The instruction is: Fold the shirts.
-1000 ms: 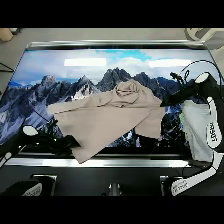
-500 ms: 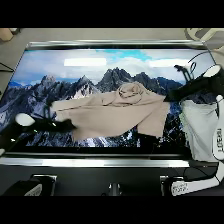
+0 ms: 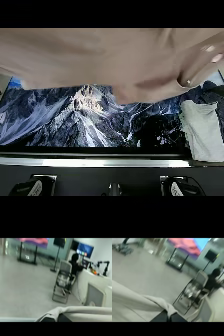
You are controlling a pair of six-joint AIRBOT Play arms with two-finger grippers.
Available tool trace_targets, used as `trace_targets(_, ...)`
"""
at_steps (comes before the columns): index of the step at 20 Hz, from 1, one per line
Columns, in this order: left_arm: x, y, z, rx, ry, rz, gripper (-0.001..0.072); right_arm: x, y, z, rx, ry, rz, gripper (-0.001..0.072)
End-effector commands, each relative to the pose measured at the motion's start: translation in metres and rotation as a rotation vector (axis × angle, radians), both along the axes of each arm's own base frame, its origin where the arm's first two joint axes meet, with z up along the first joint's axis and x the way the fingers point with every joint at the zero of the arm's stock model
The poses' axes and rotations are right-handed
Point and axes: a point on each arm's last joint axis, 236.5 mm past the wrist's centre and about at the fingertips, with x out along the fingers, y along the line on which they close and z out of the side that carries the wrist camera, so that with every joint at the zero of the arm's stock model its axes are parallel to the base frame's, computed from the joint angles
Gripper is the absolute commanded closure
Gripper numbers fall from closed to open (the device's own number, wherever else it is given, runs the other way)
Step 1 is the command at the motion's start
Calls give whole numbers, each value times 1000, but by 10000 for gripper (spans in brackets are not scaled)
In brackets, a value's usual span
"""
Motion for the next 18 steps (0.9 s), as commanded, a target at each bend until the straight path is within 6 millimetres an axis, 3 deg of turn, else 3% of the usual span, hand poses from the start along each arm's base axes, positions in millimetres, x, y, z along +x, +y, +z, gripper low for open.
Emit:
trace_targets(1,-74,-9,62,41,-214,38,684,-113,12,76,-24,-321,-54,702)
trace_targets(3,-72,-6,60,48,-210,54,685,-118,9,77,-37,-327,-73,702)
trace_targets(5,-55,3,44,75,-140,87,684,-105,2,66,-34,-273,-94,702)
trace_targets(8,-5,19,-22,112,151,107,684,-51,-15,16,9,-44,-116,701)
trace_targets(10,38,27,-80,116,368,77,684,3,-24,-45,68,206,-101,701)
trace_targets(13,104,36,-182,103,645,21,683,83,-34,-169,98,644,-56,702)
trace_targets(16,156,33,-317,78,919,-47,683,150,-35,-301,142,1019,2,702)
trace_targets(18,184,37,-398,44,1039,-41,683,191,-12,-378,143,1164,56,702)
